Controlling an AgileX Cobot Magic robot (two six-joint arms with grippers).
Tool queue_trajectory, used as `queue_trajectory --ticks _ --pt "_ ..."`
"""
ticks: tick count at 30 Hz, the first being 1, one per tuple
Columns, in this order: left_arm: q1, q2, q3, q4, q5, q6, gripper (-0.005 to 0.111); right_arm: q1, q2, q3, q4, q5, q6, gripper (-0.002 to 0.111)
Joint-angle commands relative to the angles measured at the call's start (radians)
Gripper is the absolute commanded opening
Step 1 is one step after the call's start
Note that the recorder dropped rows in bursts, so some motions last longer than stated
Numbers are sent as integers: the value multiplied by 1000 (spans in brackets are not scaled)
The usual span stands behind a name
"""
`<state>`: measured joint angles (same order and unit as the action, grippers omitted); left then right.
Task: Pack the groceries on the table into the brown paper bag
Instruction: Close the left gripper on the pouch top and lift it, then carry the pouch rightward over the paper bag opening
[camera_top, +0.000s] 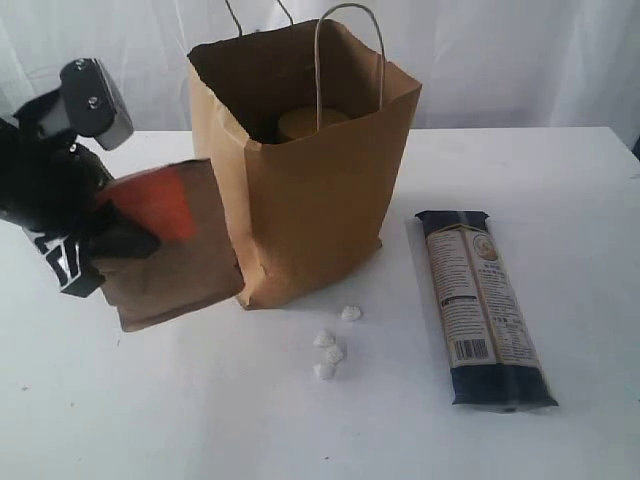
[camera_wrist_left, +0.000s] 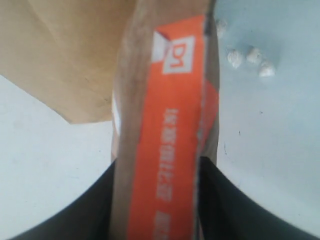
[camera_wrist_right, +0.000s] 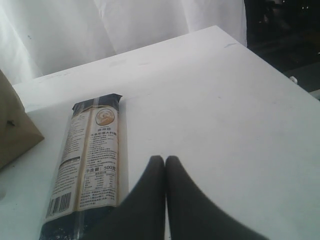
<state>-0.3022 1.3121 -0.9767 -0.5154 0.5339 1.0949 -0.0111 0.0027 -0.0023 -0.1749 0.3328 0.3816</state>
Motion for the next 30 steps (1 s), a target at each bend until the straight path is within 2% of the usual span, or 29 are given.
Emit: queue_trajectory --ticks 1,6,10,13,17,19,21,23,24,26,30 --pt "-2 -92 -3 -107 3 1 0 3 -3 2 -2 -13 -9 0" --pt "-2 -210 -3 -215 6 1 0 3 -3 2 -2 -13 -9 0" --pt "-2 -289 -3 -221 0 1 0 3 -3 2 -2 -13 -9 0" --pt "-2 -338 -3 -224 -64 3 0 3 -3 2 -2 -13 -9 0" --pt "-2 -376 -3 -289 -241 3 0 3 -3 2 -2 -13 -9 0" --pt "-2 -382 -3 -408 -361 1 0 3 -3 2 -2 -13 -9 0" --pt "-2 -375 -3 -651 -479 -24 0 3 -3 2 -2 -13 -9 0" --pt "-2 -356 -22 -866 -534 -28 0 3 -3 2 -2 -13 -9 0" --pt "-2 -344 -34 -939 -534 -28 0 3 -3 2 -2 -13 -9 0" --pt "-2 -317 -58 -985 -504 -25 0 3 -3 2 -2 -13 -9 0" --pt "-2 -252 -133 -985 -289 -10 0 3 -3 2 -2 -13 -9 0"
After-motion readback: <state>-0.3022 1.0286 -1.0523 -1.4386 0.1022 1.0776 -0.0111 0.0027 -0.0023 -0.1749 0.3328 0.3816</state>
